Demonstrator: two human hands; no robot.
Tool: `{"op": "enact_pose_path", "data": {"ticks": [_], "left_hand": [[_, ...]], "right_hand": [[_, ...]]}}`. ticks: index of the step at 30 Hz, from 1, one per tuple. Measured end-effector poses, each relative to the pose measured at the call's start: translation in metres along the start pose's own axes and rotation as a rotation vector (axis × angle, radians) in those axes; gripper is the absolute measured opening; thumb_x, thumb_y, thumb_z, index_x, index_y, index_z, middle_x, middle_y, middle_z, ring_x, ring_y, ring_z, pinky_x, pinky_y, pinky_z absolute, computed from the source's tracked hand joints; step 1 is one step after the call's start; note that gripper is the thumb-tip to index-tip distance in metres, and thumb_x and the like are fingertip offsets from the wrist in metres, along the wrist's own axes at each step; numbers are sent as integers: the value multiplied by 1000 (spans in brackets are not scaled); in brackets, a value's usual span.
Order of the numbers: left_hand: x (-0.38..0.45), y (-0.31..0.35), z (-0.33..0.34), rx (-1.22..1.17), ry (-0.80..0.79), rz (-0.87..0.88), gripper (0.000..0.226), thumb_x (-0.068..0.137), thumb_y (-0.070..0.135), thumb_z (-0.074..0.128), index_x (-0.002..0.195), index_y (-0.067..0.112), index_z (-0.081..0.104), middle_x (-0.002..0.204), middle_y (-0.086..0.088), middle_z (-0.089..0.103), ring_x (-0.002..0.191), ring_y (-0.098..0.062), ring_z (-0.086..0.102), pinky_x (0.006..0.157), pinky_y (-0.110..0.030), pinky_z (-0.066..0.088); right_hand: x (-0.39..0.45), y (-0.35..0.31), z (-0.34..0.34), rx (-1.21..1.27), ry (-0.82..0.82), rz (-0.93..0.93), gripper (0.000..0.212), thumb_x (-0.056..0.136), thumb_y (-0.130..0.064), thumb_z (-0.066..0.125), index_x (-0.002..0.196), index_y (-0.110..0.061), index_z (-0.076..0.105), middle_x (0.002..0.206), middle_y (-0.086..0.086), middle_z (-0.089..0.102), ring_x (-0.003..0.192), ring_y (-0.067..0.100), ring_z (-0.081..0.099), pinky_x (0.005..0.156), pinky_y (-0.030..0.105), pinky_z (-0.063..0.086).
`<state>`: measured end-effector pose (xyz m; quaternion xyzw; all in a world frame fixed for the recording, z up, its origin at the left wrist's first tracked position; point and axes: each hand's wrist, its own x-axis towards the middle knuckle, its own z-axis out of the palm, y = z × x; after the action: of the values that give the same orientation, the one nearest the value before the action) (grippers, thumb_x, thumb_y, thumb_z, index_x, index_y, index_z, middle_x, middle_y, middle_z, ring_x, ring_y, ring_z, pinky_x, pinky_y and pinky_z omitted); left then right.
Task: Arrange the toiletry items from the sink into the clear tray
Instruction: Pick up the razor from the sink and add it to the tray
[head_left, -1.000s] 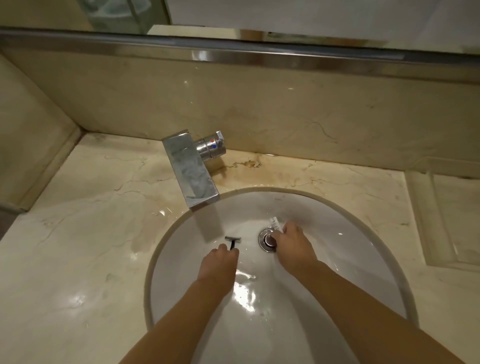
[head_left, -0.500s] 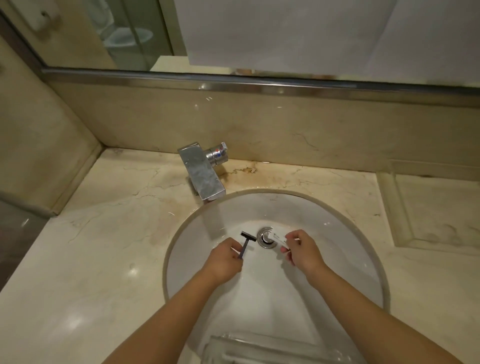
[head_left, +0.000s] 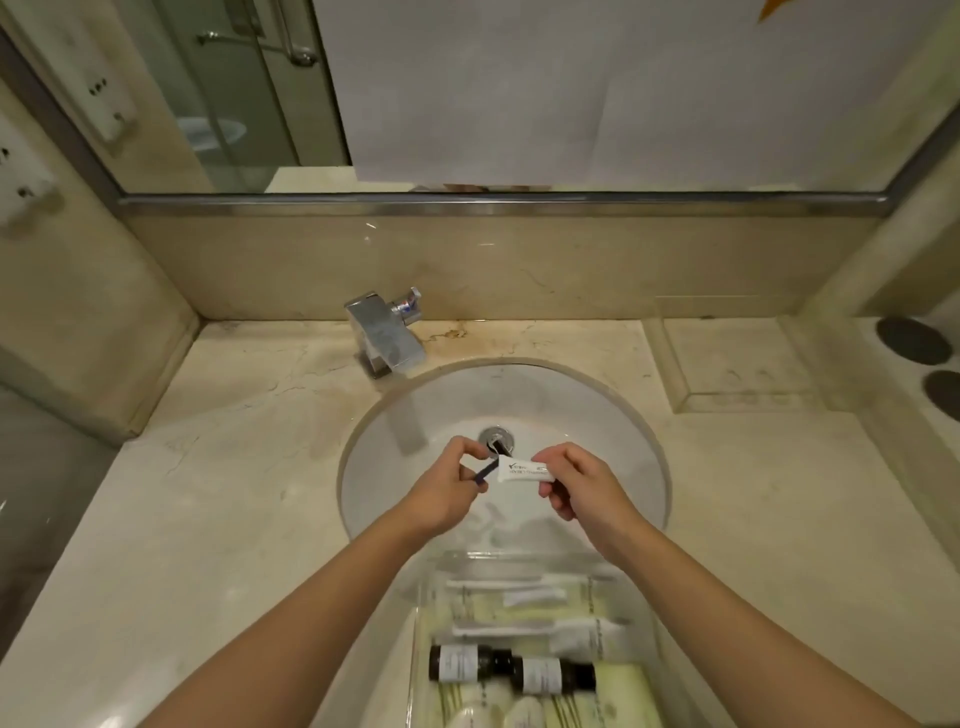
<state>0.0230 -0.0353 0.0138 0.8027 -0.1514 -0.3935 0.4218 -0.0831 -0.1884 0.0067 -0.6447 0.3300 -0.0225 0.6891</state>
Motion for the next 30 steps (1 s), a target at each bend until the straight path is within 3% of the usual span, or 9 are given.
{"op": "enact_pose_path", "data": {"ticks": [6,9,14,19,22,25,30], "left_hand": [[-40,8,8,112,-225,184,38,84,12,66,114,31,53,88,3,50,69,-9,47,60,-17,40],[-54,6,17,185,-200,287,25,88,21,65,111,27,56,78,7,48,64,-8,46,63,-19,40],[-73,0,25,403,-151,406,16,91,25,61,107,22,58,87,4,58,65,-5,48,62,-18,38],[-90,-9,32,503,-220,400,23,90,27,62,111,23,55,90,5,59,75,-11,53,67,-20,42],[-95,-19,39,563,-274,328,38,87,26,64,121,25,48,100,4,61,84,-13,57,72,-23,45],[-96,-28,41,580,-242,274,32,92,17,53,123,20,46,110,-4,64,87,-19,59,74,-27,47],[-95,-40,41,572,-205,235,22,92,12,47,113,19,51,102,-1,61,87,-18,58,70,-25,44]], "right_hand": [[-48,1,-2,-25,4,-20,12,96,-14,47,89,-9,55,63,5,63,52,15,46,47,25,34],[-68,4,-3,-44,-8,-9,14,97,-16,46,89,-9,55,66,5,62,51,13,47,47,24,34],[-96,12,-7,-131,-42,-7,10,95,-20,52,91,-12,57,67,4,62,54,13,48,51,24,37],[-115,31,-15,-479,-61,-108,16,80,-17,70,93,-19,60,66,-3,52,58,11,45,56,27,39],[-127,42,-22,-603,-69,-159,14,80,-19,71,89,-21,61,80,-7,59,67,9,51,60,20,43],[-140,56,-35,-710,-80,-177,13,78,-24,74,86,-24,64,89,-3,57,73,9,49,66,22,42],[-156,80,-49,-867,-131,-149,14,75,-26,74,85,-26,63,80,-10,48,69,5,45,64,20,39]]}}
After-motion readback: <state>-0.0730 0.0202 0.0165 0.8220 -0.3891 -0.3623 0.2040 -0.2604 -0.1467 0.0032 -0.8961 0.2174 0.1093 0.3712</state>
